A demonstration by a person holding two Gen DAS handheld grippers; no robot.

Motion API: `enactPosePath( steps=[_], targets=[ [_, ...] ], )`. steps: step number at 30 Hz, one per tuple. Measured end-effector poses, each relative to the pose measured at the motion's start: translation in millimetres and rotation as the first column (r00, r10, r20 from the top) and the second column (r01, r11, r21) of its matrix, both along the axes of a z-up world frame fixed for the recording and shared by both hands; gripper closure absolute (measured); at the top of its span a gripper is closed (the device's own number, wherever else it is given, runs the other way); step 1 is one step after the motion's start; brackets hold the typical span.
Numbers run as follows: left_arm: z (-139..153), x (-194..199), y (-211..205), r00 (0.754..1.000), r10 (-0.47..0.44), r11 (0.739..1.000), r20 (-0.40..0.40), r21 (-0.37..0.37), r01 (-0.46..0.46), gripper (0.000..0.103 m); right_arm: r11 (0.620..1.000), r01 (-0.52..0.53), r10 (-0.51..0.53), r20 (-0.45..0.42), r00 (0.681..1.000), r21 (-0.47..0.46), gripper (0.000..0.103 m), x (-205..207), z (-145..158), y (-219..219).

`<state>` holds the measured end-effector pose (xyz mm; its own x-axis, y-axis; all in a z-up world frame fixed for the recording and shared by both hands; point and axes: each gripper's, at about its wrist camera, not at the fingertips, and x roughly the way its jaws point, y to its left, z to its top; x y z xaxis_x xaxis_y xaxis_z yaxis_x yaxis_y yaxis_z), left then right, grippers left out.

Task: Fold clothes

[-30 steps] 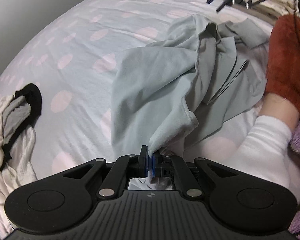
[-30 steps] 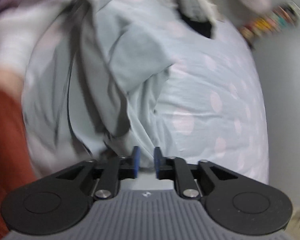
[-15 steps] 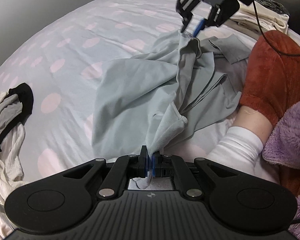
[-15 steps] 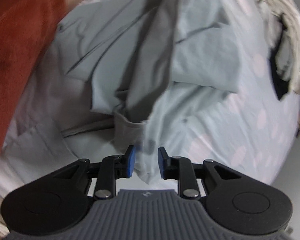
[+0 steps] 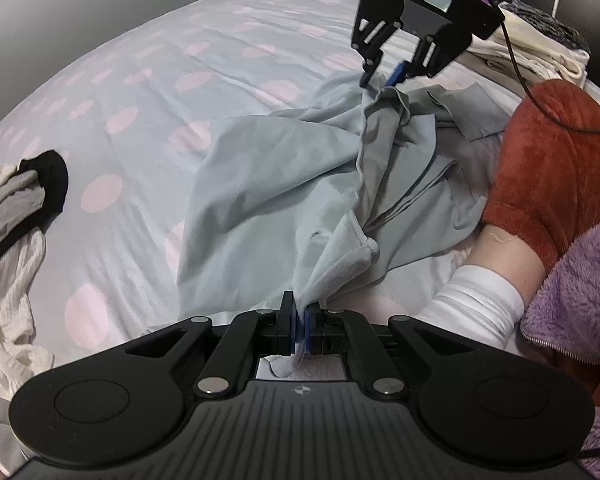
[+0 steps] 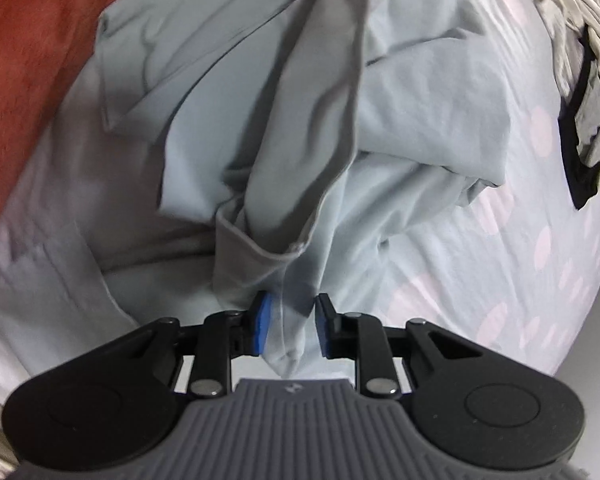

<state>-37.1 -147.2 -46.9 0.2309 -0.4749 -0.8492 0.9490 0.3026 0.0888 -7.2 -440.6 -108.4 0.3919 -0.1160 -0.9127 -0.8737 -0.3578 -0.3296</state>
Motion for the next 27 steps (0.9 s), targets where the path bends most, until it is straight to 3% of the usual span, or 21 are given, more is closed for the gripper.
enactPosePath(
  steps=[4,9,13,18,23,27],
  targets=[
    [-2.3,2.1,2.3,0.999,0.04,0.999,-0.015,-0.013,-0.04,0.101,1.0,-0.012,0.012,-0.03,0.999,-0.007,0.078,-8.1,-10.8,1.9],
    [0.5,1.8,7.2,0.997,0.08,0.996,-0.005,-0.033,-0.08,0.101,0.998,0.067,-0.067,-0.006,0.998,0.013,0.084,-12.5,-4.2,5.1],
    [9.6,5.5,16.2,0.991,0.135,0.989,-0.008,-0.053,-0.135,0.101,0.983,0.173,-0.174,0.002,0.985,0.061,0.099,-15.0,22.1,5.9],
    [27.6,6.3,34.1,0.982,0.19,0.979,0.011,-0.073,-0.189,0.101,0.943,0.306,-0.297,-0.084,0.951,0.128,0.101,-26.2,54.1,16.9],
    [56.5,11.2,60.2,0.971,0.227,0.973,0.08,-0.064,-0.222,0.101,0.904,0.349,-0.302,-0.207,0.931,0.247,0.101,-49.6,84.6,46.7],
    [72.4,16.4,76.4,0.959,0.244,0.97,0.146,-0.035,-0.242,0.101,0.847,0.383,-0.293,-0.277,0.915,0.369,0.101,-56.2,111.2,69.5]
  ],
)
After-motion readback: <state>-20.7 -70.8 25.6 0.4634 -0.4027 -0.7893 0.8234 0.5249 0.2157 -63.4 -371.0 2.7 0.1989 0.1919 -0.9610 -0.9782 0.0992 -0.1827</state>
